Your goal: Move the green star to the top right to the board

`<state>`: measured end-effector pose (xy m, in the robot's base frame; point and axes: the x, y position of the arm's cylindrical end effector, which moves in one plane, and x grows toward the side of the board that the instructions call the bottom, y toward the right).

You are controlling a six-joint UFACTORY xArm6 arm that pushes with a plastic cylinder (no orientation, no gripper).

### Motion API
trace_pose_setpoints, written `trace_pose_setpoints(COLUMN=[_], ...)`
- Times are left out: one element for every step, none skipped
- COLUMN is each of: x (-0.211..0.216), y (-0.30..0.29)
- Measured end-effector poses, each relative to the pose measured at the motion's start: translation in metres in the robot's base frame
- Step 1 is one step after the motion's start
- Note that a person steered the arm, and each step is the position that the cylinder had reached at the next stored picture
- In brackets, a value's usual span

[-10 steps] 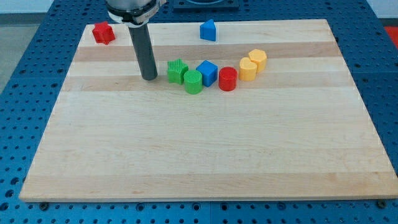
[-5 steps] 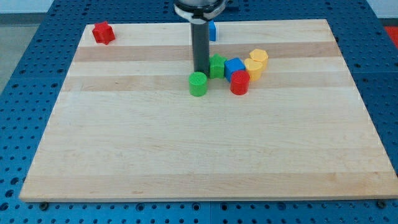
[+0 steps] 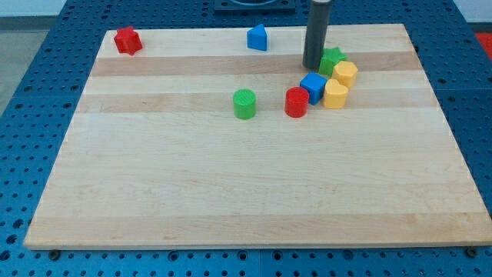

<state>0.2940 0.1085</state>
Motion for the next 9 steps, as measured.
trace_pose_setpoints(x=[-0.002, 0.005, 0.02, 0.032, 0.04, 0.054, 0.056, 0.056, 0.055], y=[0.006, 0.019, 0.03, 0.038, 0.045, 0.062, 0.073, 0.081, 0.086])
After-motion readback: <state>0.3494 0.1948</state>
